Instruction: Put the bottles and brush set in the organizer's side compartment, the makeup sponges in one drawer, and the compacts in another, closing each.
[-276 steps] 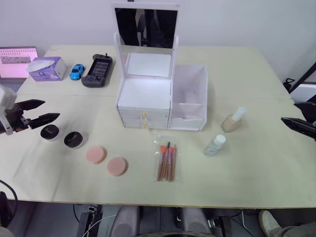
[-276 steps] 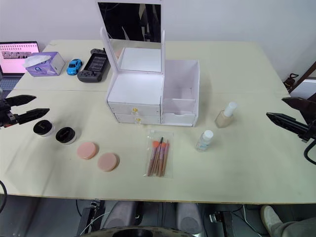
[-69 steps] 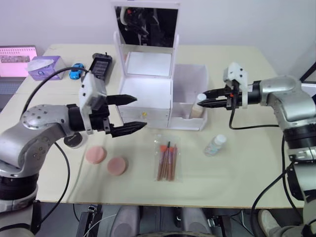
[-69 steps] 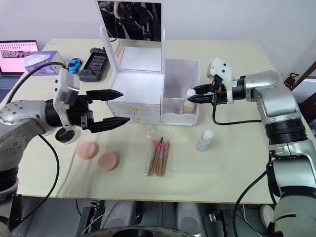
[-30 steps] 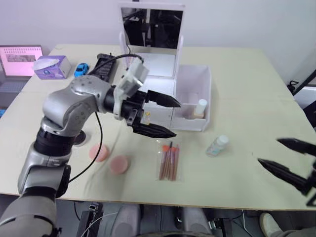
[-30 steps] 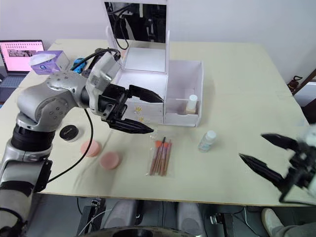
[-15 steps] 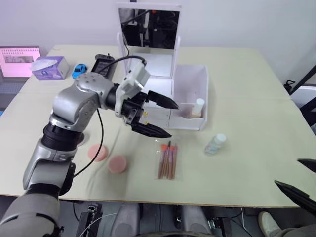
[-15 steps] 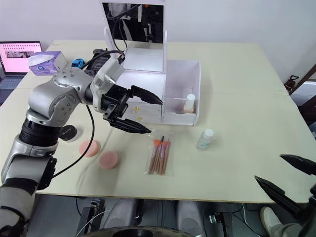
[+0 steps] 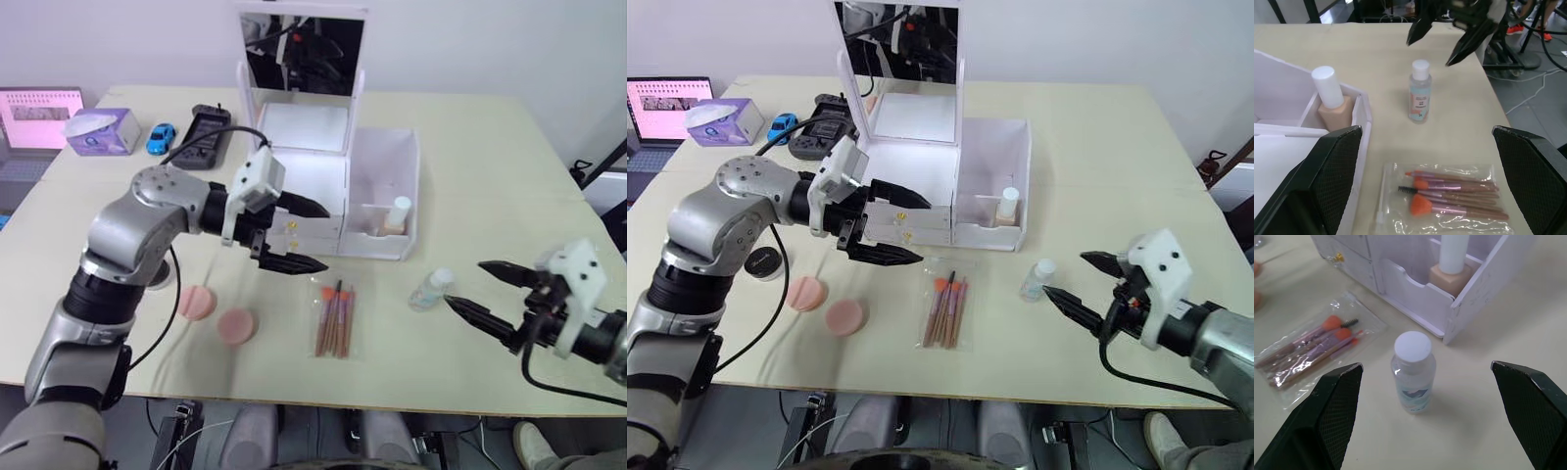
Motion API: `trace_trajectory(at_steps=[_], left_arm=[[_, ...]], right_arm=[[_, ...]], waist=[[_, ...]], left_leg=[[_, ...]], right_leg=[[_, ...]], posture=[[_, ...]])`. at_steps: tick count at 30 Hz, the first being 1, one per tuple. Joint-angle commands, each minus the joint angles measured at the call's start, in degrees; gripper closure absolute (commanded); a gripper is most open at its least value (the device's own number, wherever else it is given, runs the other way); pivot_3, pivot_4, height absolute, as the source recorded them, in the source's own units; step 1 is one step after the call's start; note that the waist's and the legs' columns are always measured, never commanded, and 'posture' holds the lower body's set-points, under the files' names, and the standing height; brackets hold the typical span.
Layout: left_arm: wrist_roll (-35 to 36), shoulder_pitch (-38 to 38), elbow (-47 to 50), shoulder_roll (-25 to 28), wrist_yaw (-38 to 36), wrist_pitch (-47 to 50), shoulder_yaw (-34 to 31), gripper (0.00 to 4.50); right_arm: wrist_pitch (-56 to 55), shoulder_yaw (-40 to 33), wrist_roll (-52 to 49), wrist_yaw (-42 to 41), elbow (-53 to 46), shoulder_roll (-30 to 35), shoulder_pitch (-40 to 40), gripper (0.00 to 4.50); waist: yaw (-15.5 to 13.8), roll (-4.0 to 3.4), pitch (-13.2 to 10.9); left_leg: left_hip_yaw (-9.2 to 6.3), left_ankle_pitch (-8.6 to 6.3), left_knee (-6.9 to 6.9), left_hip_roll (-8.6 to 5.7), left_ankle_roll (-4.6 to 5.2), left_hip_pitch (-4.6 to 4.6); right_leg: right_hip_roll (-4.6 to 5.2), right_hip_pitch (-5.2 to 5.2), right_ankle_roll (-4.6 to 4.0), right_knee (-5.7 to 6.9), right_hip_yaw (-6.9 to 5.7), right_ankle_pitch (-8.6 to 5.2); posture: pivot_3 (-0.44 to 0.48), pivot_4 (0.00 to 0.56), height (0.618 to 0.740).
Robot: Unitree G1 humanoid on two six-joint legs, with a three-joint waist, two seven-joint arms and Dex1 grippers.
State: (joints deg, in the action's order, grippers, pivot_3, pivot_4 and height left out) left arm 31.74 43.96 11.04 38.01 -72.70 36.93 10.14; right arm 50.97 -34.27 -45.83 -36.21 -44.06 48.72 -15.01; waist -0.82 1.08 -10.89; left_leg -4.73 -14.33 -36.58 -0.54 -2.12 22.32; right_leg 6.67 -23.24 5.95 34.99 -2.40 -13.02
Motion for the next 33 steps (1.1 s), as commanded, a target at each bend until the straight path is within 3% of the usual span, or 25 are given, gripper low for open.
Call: trace_trajectory(at_steps=[1, 6, 10, 23, 27, 33], left_arm=[[1.38, 0.10, 2.52, 0.27, 1.27, 0.48, -2.39, 0.00], [3.54, -0.21, 3.10, -0.53, 2.47, 1.86, -3.29, 0.00], [3.37, 0.11, 3.00, -0.06, 2.38, 1.46, -3.01, 0.00], [2.39, 0.40, 2.69, 0.01, 1.61, 0.54, -2.15, 0.00], [2.39, 0.39, 2.83, 0.09, 1.59, 0.58, -2.16, 0.00], [1.71, 0.37, 2.39, 0.18, 1.43, 0.00, -1.96, 0.00]], right_arm=[[-1.77, 1.04, 0.71, 0.24, 0.13, 0.20, 1.29, 0.06], [-4.47, 6.69, 3.82, 0.11, 2.72, -0.17, 4.11, 0.06], [-5.58, 9.30, 5.36, -0.04, 3.42, -0.11, 5.03, 1.89], [-4.45, 9.84, 4.06, 2.25, 2.13, -0.54, 6.54, 1.89], [-3.28, 9.90, 3.68, 2.46, 1.06, 0.15, 6.15, 3.12], [-2.46, 11.07, 4.00, 2.97, 0.99, 0.40, 7.97, 3.12]], waist=[[0.03, 0.00, 0.00], [0.13, 0.00, 0.00], [0.10, 0.00, 0.00], [0.08, 0.00, 0.00], [0.07, 0.00, 0.00], [0.09, 0.00, 0.00]], left_leg=[[-0.01, 0.00, 0.00, 0.00, 0.00, 0.00], [0.01, 0.00, -0.04, 0.00, 0.00, -0.04], [0.00, 0.00, -0.07, 0.01, 0.00, -0.04], [0.00, 0.00, -0.13, 0.02, 0.00, -0.01], [0.00, 0.00, -0.15, 0.02, 0.00, 0.00], [0.00, 0.00, -0.16, 0.02, 0.00, 0.00]], right_leg=[[-0.01, 0.00, 0.00, 0.00, 0.00, 0.00], [-0.01, 0.03, 0.01, 0.03, 0.00, 0.00], [-0.03, 0.02, 0.01, 0.07, 0.00, 0.00], [-0.04, 0.02, 0.01, 0.09, 0.00, 0.00], [-0.05, 0.02, 0.01, 0.09, 0.00, 0.00], [-0.04, 0.02, 0.01, 0.09, 0.00, 0.00]], posture=[[0.000, 0.150, 0.740], [0.000, 0.150, 0.740], [0.000, 0.150, 0.740], [0.000, 0.150, 0.740], [0.000, 0.150, 0.740], [0.000, 0.150, 0.740]])
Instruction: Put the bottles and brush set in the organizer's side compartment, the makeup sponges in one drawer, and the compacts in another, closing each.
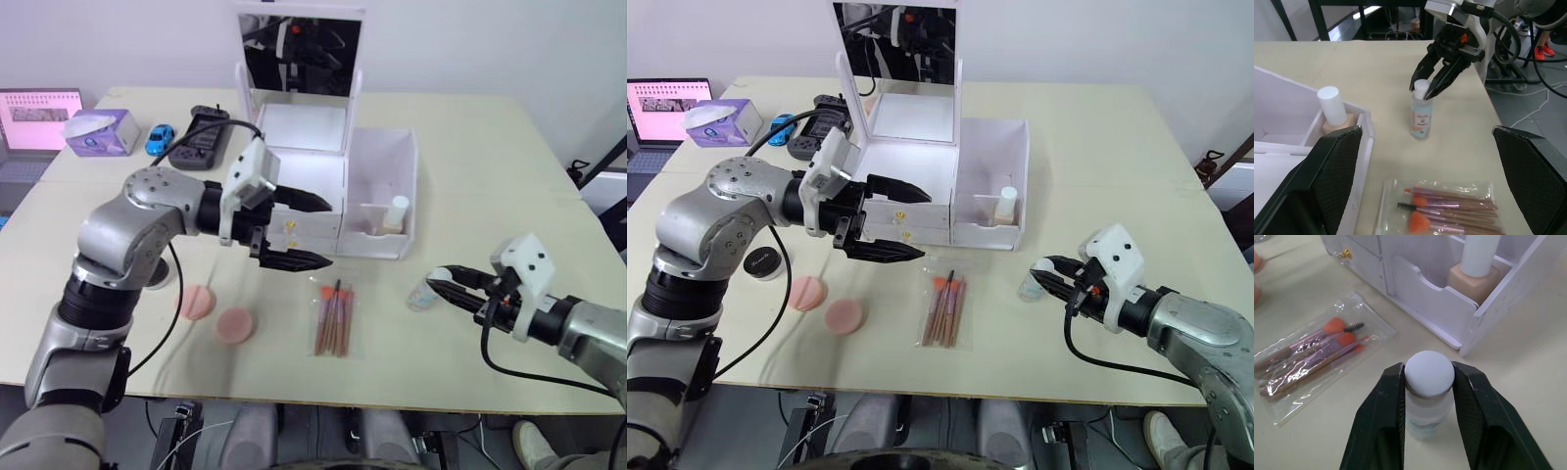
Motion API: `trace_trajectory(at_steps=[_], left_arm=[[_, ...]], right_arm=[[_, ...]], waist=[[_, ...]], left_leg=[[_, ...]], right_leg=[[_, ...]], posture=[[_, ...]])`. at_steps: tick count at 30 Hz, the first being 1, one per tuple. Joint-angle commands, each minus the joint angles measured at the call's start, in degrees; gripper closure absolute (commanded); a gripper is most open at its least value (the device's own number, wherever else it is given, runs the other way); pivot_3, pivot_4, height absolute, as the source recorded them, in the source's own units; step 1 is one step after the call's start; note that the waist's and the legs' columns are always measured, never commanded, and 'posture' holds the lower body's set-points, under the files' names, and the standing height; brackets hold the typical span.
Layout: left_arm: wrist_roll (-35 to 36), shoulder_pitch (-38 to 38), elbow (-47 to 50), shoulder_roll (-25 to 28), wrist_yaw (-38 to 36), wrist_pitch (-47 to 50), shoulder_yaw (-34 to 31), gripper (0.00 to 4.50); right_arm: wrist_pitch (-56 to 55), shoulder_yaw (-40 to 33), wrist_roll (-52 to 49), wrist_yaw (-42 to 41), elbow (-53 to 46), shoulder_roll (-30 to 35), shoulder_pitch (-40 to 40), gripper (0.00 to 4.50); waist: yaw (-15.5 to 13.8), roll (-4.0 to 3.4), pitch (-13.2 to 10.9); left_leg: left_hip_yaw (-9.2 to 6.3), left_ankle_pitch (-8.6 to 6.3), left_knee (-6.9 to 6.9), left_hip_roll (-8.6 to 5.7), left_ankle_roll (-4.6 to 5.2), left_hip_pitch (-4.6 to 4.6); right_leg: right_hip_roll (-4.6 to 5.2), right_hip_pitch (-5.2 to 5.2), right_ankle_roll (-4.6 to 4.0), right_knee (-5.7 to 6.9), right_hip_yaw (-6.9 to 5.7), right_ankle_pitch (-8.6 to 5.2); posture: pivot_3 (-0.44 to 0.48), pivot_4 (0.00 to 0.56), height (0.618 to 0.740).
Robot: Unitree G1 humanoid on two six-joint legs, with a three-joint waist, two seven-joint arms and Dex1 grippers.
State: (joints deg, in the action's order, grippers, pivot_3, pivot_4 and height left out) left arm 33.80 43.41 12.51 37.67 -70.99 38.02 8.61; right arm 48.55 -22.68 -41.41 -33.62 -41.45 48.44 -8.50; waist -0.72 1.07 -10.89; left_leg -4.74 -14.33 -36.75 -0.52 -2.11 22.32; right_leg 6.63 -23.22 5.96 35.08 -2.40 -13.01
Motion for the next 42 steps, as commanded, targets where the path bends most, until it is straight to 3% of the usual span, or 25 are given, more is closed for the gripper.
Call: trace_trajectory(at_steps=[1, 11, 18, 24, 32, 42], left_arm=[[-0.40, 0.93, 0.88, 0.47, -0.25, -1.12, -0.49, 0.00], [-1.23, 0.84, 0.26, 0.62, -0.10, -1.71, -0.98, 0.00], [-1.61, -2.36, -0.31, 3.75, 0.64, -3.31, -4.45, 0.00], [-1.24, -8.11, 2.81, 6.35, 3.82, -3.05, -7.98, 0.00], [1.70, -16.83, 12.38, 8.21, 11.48, 0.90, -14.24, 0.00], [4.03, -24.34, 17.26, 12.17, 15.53, 2.58, -21.56, 0.00]], right_arm=[[0.05, -0.56, -0.51, 0.37, -1.53, 0.76, 1.81, 3.12], [0.52, -5.10, -4.72, -3.63, 0.40, 2.98, 5.01, 3.12], [4.91, -4.32, -15.88, -3.43, 1.95, 7.07, 18.30, 3.12], [5.33, 5.99, -13.49, -4.90, 9.75, 9.87, 34.92, 3.12], [1.24, 20.28, -4.00, -12.37, 23.23, 6.48, 51.69, 3.12], [-3.88, 29.47, 6.37, -19.56, 34.57, -0.07, 58.57, 3.12]], waist=[[0.00, 0.00, 0.00], [-0.03, 0.00, 0.00], [0.49, -0.08, -0.04], [0.19, -0.05, -0.05], [0.47, -0.07, -0.08], [0.64, -0.08, -0.08]], left_leg=[[0.00, 0.00, 0.00, 0.00, 0.00, 0.00], [0.00, 0.00, 0.00, 0.00, 0.00, 0.02], [0.01, -0.01, -0.01, 0.05, 0.01, -0.01], [0.00, -0.01, -0.01, 0.14, 0.01, 0.05], [0.07, -0.02, 0.03, 0.13, 0.03, 0.15], [0.06, -0.02, 0.19, 0.15, 0.03, 0.08]], right_leg=[[0.00, 0.00, 0.00, 0.00, 0.00, 0.00], [0.00, 0.00, 0.00, -0.01, 0.00, 0.00], [-0.05, -0.03, -0.03, 0.01, 0.00, 0.02], [-0.14, -0.10, -0.06, -0.02, 0.00, 0.03], [-0.13, -0.23, -0.24, -0.06, 0.05, 0.14], [-0.19, -0.27, -0.26, -0.01, 0.06, 0.16]], posture=[[0.000, 0.150, 0.740], [0.000, 0.150, 0.740], [0.000, 0.150, 0.740], [0.000, 0.150, 0.740], [0.000, 0.150, 0.740], [0.000, 0.150, 0.740]])
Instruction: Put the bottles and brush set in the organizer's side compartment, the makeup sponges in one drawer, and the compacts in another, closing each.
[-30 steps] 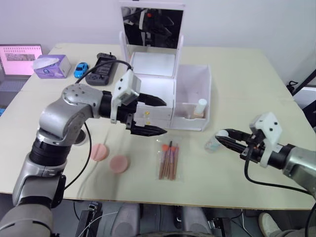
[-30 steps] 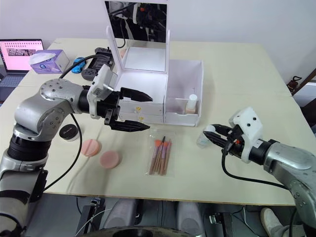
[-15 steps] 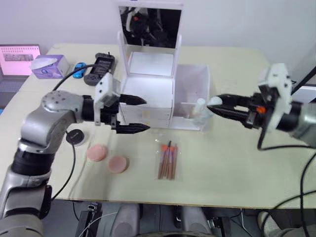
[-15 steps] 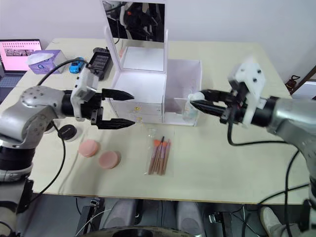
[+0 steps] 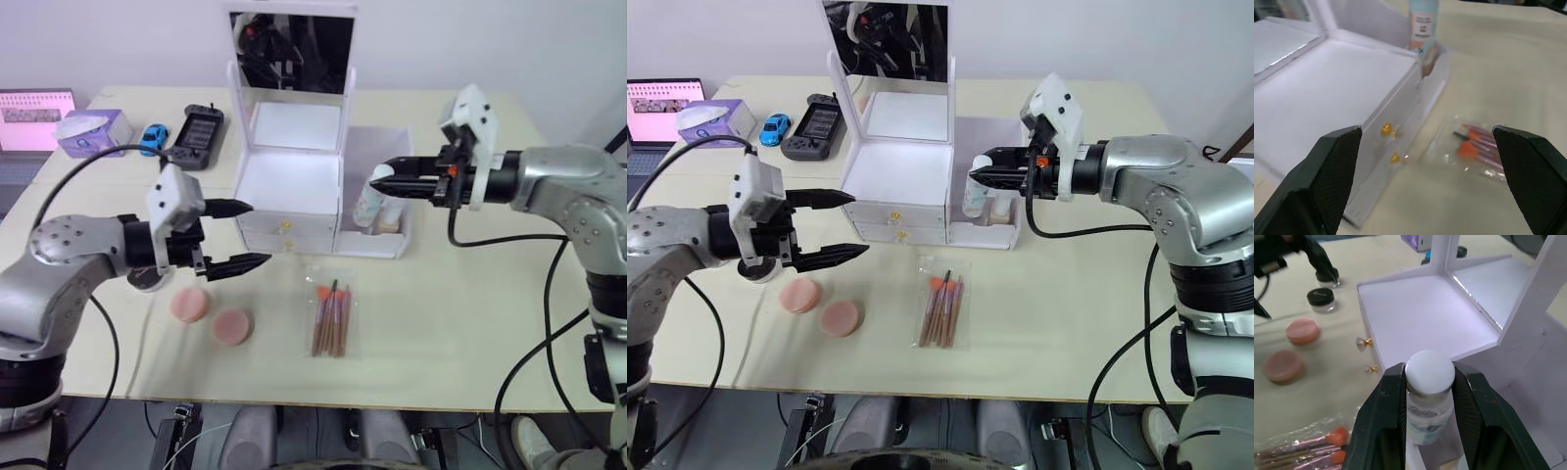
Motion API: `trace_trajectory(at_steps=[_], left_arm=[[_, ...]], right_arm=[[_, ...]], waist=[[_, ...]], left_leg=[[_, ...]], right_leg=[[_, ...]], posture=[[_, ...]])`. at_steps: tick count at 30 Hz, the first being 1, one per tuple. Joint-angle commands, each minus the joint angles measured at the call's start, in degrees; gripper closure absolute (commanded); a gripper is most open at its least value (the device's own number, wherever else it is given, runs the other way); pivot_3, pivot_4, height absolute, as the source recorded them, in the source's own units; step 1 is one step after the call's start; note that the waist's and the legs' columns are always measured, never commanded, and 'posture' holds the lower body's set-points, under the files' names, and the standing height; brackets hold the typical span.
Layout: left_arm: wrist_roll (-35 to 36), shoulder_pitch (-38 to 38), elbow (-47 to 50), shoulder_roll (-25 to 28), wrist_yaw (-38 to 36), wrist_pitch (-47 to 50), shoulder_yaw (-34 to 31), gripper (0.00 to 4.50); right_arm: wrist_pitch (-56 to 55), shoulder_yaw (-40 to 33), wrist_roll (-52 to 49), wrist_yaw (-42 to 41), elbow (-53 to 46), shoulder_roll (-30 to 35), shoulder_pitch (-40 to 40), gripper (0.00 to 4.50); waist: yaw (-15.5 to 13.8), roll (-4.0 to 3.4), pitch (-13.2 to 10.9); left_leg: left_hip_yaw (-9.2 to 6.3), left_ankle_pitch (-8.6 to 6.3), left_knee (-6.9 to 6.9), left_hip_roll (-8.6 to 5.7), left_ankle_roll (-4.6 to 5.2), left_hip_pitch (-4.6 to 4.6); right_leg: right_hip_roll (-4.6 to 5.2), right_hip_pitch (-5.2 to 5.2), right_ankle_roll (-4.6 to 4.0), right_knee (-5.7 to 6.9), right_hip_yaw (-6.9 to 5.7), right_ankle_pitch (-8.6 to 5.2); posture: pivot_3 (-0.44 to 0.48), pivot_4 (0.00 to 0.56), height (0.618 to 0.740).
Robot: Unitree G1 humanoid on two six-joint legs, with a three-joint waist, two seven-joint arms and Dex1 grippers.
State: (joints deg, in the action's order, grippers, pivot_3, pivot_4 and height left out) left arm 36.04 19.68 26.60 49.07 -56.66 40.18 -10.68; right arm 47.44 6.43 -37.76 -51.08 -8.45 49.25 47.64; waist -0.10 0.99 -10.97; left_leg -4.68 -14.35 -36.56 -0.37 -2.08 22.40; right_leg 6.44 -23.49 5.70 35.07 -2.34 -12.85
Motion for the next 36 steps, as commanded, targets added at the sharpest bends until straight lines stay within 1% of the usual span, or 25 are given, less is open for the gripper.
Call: trace_trajectory(at_steps=[1, 3, 5, 12, 16, 23, 27, 28, 30, 31, 33, 34, 36], left_arm=[[2.05, -1.00, 3.61, 0.78, 1.64, 0.58, -2.53, 0.00], [2.66, -1.46, 4.43, 0.77, 2.55, 0.98, -2.81, 0.00], [2.99, -1.84, 4.98, 0.87, 3.15, 1.11, -2.81, 0.00], [3.49, -2.31, 5.63, 1.72, 4.08, 1.22, -3.07, 0.00], [3.55, -2.26, 5.61, 2.09, 4.83, 1.73, -2.51, 0.00], [3.26, -1.50, 5.34, 2.18, 4.99, 1.15, -0.80, 0.00], [3.79, -1.03, 5.28, 2.14, 4.92, 1.24, -0.47, 0.00], [3.66, -0.95, 5.06, 2.12, 4.86, 1.04, -0.30, 0.00], [3.45, -0.65, 4.72, 1.99, 4.81, 0.78, 0.14, 0.00], [3.42, -0.50, 4.55, 1.86, 4.75, 0.62, 0.31, 0.00], [4.02, -0.03, 3.67, 1.10, 4.72, 0.34, -0.04, 0.00], [4.61, 0.20, 3.18, 0.84, 4.52, 0.32, -0.59, 0.00], [5.40, 0.73, 2.11, 0.54, 4.44, 0.44, -1.70, 0.00]], right_arm=[[-3.80, 1.05, 4.04, -2.82, 2.45, -1.37, 2.43, 3.12], [-6.39, 2.45, 6.86, -3.89, 4.74, -2.54, 2.32, 3.12], [-7.22, 2.00, 7.48, -4.20, 6.79, -4.37, 2.21, 3.12], [-10.51, 3.65, 11.49, -7.70, 10.68, -6.93, 0.47, 3.12], [-13.81, 4.53, 15.31, -8.01, 13.49, -8.19, 0.21, 3.12], [-15.85, 4.93, 18.35, -9.15, 16.85, -10.05, 0.82, 3.12], [-14.95, 4.26, 18.61, -9.15, 16.61, -10.85, 1.66, 3.12], [-14.25, 4.10, 18.43, -9.08, 15.93, -11.02, 1.94, 2.58], [-13.20, 3.69, 18.03, -9.08, 14.82, -11.14, 2.29, 1.84], [-12.58, 3.36, 17.63, -9.13, 14.11, -11.16, 2.38, 1.26], [-11.14, 2.43, 16.51, -9.51, 12.41, -10.75, 2.23, 0.29], [-10.57, 1.59, 15.72, -9.80, 11.46, -10.39, 2.01, 0.07], [-8.81, -0.91, 13.46, -10.48, 9.60, -9.34, 1.62, 0.07]], waist=[[-0.06, 0.00, 0.00], [-0.15, 0.02, 0.01], [-0.07, 0.02, 0.01], [0.17, 0.01, 0.00], [0.83, 0.01, 0.01], [0.93, 0.01, 0.01], [0.84, 0.01, 0.01], [0.86, 0.01, 0.01], [0.89, 0.01, 0.01], [0.88, 0.01, 0.01], [0.88, 0.00, 0.00], [0.88, 0.00, 0.00], [0.88, 0.00, 0.00]], left_leg=[[0.00, 0.00, 0.00, 0.00, 0.00, 0.00], [0.00, 0.00, 0.00, -0.01, 0.00, 0.01], [0.01, 0.00, 0.00, -0.01, 0.00, 0.01], [0.01, 0.00, 0.02, -0.01, 0.00, -0.01], [0.00, 0.00, 0.02, -0.01, 0.00, -0.01], [0.00, 0.00, 0.04, 0.00, -0.01, -0.07], [0.00, 0.01, 0.03, -0.01, -0.02, -0.08], [0.00, 0.01, 0.03, -0.01, -0.02, -0.08], [0.00, 0.01, 0.03, -0.01, -0.02, -0.08], [0.00, 0.01, 0.03, -0.01, -0.02, -0.09], [0.00, 0.01, 0.04, -0.01, -0.02, -0.08], [0.00, 0.01, 0.05, -0.01, -0.02, -0.08], [0.00, 0.01, 0.07, -0.01, -0.02, -0.08]], right_leg=[[0.00, 0.00, 0.00, -0.01, 0.01, 0.00], [0.00, 0.00, 0.00, -0.01, 0.01, 0.00], [0.00, 0.00, 0.00, 0.00, 0.01, 0.01], [-0.01, -0.01, 0.00, 0.01, 0.01, 0.01], [-0.01, 0.01, 0.01, 0.02, 0.02, 0.02], [-0.02, 0.01, 0.03, 0.07, 0.02, 0.03], [-0.02, 0.04, 0.02, 0.08, 0.03, 0.03], [-0.02, 0.04, 0.01, 0.08, 0.03, 0.02], [-0.02, 0.04, 0.01, 0.08, 0.03, 0.03], [-0.02, 0.04, 0.01, 0.08, 0.03, 0.03], [-0.02, 0.03, 0.01, 0.08, 0.03, 0.03], [-0.02, 0.03, 0.01, 0.08, 0.03, 0.03], [-0.02, 0.02, 0.04, 0.07, 0.03, 0.04]], posture=[[0.000, 0.150, 0.740], [0.000, 0.150, 0.740], [0.000, 0.150, 0.740], [0.000, 0.150, 0.740], [0.000, 0.150, 0.740], [0.000, 0.150, 0.740], [0.000, 0.150, 0.740], [0.000, 0.150, 0.740], [0.000, 0.150, 0.740], [0.000, 0.150, 0.740], [0.000, 0.150, 0.740], [0.000, 0.150, 0.740], [0.000, 0.150, 0.740]])
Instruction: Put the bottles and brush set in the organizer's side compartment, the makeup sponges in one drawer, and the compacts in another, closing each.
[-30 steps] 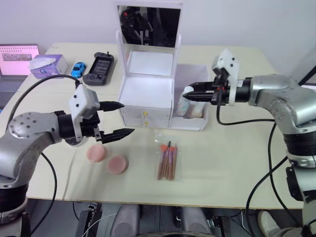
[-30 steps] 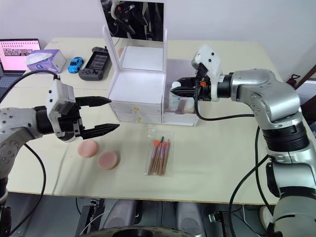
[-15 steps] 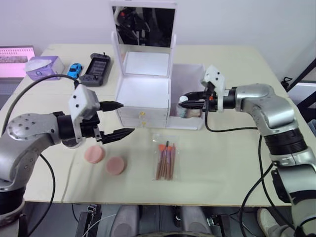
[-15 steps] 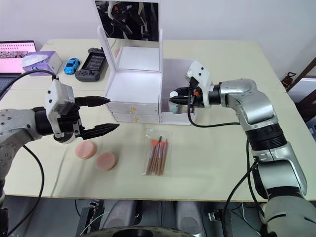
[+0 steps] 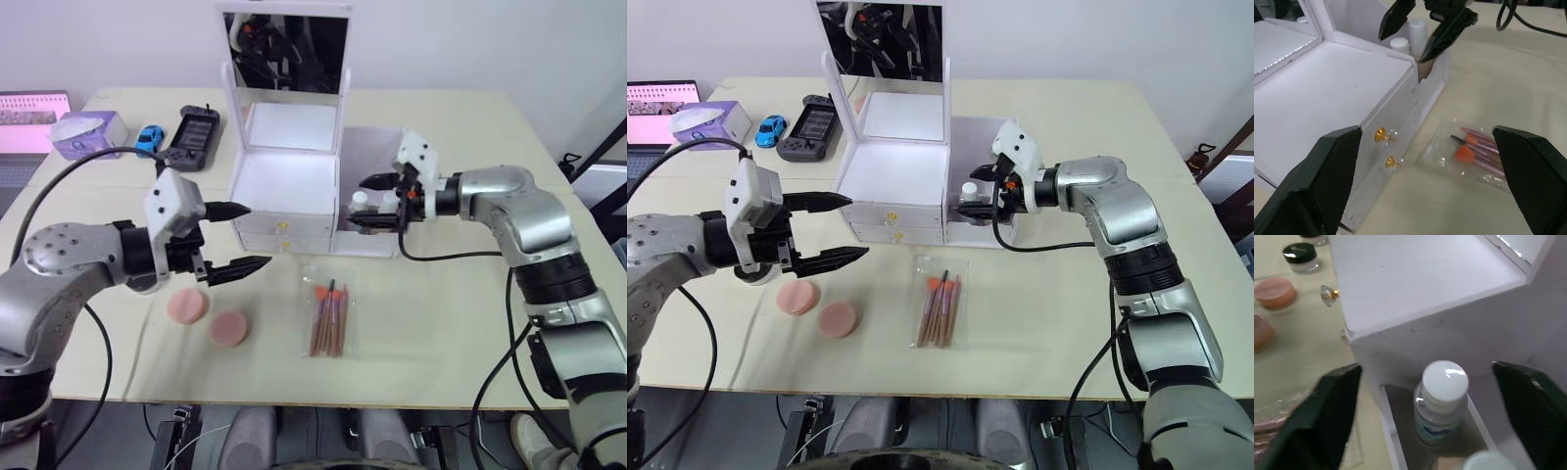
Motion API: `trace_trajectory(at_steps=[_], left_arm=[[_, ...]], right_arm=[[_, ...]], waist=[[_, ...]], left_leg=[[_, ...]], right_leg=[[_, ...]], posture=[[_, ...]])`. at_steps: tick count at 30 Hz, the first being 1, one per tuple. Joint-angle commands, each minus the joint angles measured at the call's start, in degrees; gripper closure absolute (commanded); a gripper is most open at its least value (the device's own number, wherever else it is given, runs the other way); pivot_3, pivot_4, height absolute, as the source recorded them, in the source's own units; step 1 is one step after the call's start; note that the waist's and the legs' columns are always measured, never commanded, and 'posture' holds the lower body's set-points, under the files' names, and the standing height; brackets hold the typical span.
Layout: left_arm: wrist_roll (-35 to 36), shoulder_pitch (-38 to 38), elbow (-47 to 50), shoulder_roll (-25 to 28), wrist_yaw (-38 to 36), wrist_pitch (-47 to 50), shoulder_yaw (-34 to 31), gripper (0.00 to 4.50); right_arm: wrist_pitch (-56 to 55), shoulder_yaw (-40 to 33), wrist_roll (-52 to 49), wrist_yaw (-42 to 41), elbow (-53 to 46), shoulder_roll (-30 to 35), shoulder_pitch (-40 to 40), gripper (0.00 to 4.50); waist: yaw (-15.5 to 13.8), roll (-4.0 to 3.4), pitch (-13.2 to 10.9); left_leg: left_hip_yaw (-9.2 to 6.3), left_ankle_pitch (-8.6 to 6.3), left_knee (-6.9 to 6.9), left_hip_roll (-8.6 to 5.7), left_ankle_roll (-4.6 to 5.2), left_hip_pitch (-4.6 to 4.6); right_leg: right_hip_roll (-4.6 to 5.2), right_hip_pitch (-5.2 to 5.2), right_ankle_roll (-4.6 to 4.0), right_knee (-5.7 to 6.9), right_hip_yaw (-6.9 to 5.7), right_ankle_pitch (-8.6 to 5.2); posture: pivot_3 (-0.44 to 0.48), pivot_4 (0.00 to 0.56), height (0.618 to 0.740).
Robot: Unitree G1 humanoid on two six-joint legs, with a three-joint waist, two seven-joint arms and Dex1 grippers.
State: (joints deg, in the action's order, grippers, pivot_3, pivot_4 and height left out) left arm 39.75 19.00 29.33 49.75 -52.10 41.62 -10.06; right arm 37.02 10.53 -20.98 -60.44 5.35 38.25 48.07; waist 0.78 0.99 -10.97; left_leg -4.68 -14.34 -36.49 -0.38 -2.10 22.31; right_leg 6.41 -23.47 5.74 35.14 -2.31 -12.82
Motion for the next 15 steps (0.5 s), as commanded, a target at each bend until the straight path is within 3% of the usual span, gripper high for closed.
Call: trace_trajectory(at_steps=[1, 9, 15], left_arm=[[1.75, 1.43, -0.96, 0.00, -0.38, -1.10, -2.57, 0.00], [1.78, -0.39, -8.11, 1.14, -3.48, -2.94, -6.95, 0.00], [-0.77, -6.01, -24.15, 2.95, -6.93, -7.87, -15.88, 0.00]], right_arm=[[2.34, -6.16, -4.33, -1.50, -4.97, 2.18, 1.01, 0.07], [7.33, -18.91, -11.94, -3.60, -7.32, 9.65, -4.20, 0.07], [1.07, -33.78, -11.64, -4.11, -4.46, 15.26, -21.42, 0.07]], waist=[[-0.06, 0.00, 0.00], [-0.17, 0.01, 0.01], [-0.13, 0.02, 0.02]], left_leg=[[0.00, 0.00, 0.01, 0.00, 0.00, 0.00], [0.00, 0.00, 0.04, 0.00, 0.00, 0.00], [0.07, 0.00, 0.13, 0.00, 0.00, -0.04]], right_leg=[[0.00, -0.01, 0.06, 0.00, 0.00, 0.03], [0.00, 0.00, -0.02, -0.03, 0.00, -0.01], [0.01, 0.00, -0.03, -0.06, 0.01, -0.03]], posture=[[0.000, 0.150, 0.740], [0.000, 0.150, 0.740], [0.000, 0.150, 0.740]])
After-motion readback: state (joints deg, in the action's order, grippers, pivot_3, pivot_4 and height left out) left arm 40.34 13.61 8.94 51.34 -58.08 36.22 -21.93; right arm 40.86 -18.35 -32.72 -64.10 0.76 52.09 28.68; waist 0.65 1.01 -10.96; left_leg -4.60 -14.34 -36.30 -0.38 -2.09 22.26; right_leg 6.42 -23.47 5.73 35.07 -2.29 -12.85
